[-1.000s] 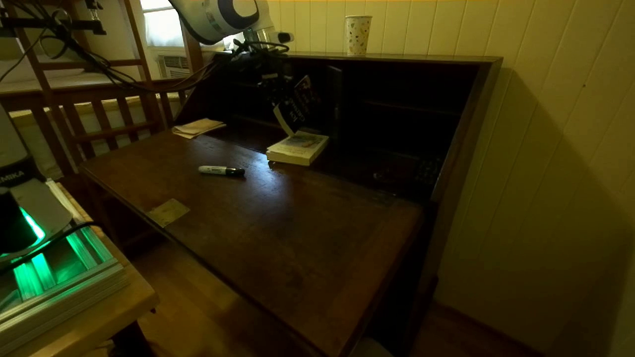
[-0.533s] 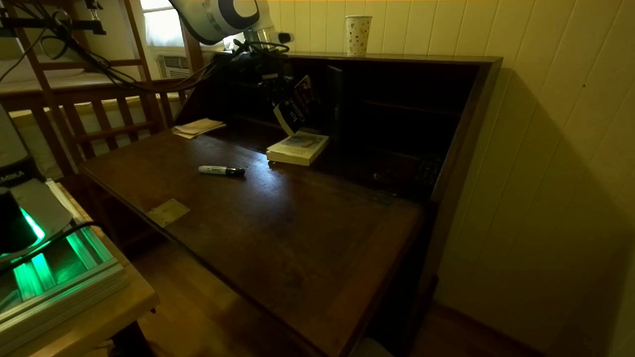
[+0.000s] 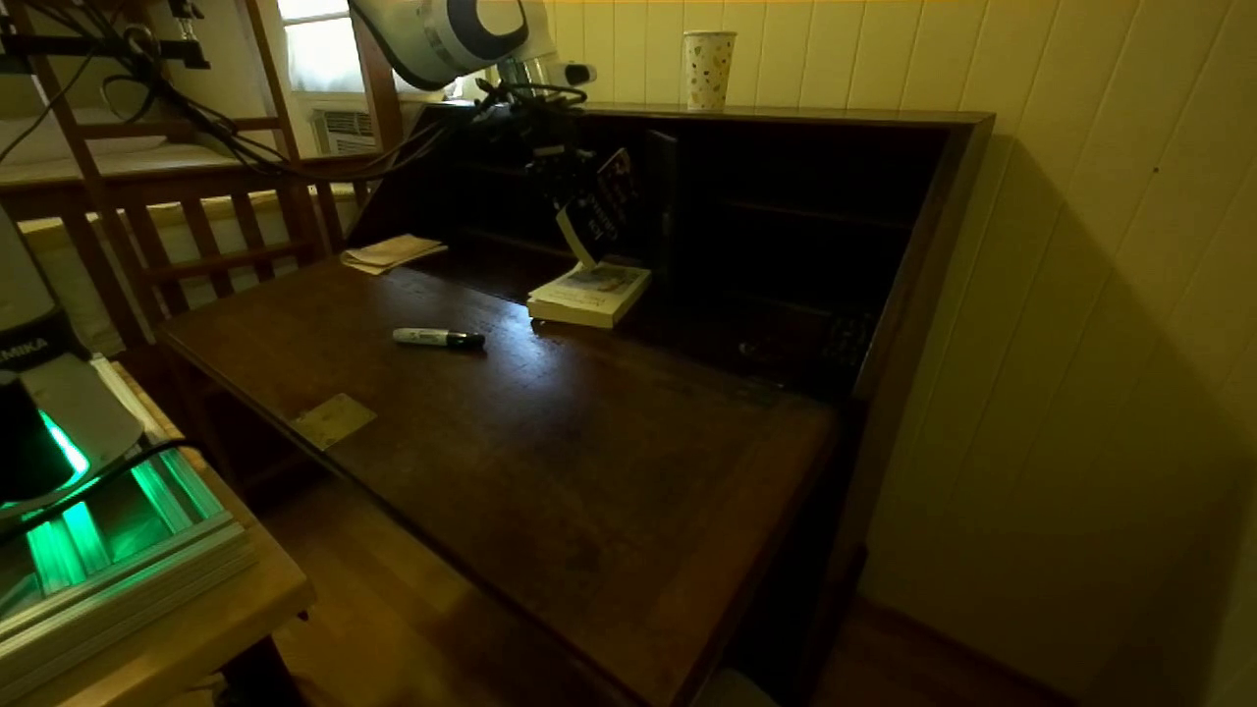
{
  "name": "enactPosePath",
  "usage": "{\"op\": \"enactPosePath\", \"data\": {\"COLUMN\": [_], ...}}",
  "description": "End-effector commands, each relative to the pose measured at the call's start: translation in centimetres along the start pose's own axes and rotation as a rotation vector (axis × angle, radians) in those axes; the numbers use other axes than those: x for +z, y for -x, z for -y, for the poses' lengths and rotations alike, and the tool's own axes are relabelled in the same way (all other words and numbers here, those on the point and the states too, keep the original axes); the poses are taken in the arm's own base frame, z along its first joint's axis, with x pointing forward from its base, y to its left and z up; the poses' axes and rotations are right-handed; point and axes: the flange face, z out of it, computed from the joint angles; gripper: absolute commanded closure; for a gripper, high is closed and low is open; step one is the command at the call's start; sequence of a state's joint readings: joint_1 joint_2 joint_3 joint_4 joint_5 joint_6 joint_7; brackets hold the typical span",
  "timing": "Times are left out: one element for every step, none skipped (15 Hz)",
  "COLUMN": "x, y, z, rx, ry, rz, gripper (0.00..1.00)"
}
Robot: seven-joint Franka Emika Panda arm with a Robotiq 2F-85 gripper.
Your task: Put the blue book on the shelf.
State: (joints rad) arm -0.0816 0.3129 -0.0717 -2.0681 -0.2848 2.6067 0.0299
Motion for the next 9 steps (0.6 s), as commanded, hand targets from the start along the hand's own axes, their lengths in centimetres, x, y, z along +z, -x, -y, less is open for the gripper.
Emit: {"op": "enactPosePath", "data": {"x": [0.5, 0.6, 0.7, 0.9, 1.1, 1.2, 1.5, 1.8, 2.1], "y": [-2.4, -2.8, -3.2, -3.6, -3.8, -4.1, -4.3, -4.4, -4.5], "z": [-0.6, -0.7, -0.6, -0.6, -0.6, -0.5, -0.5, -0.5, -0.6], "rx": [0.008, 0.007, 0.002, -0.003, -0.01, -0.016, -0.019, -0.022, -0.02], "ry": [-0.029, -0.034, -0.038, -0.043, -0.047, -0.053, -0.056, -0.065, -0.069], "rz": [-0.025, -0.032, -0.037, -0.041, -0.042, -0.043, -0.044, -0.044, -0.041], "gripper": [0.93, 0.93, 0.93, 0.93, 0.93, 0.93, 0.93, 0.93, 0.93]}}
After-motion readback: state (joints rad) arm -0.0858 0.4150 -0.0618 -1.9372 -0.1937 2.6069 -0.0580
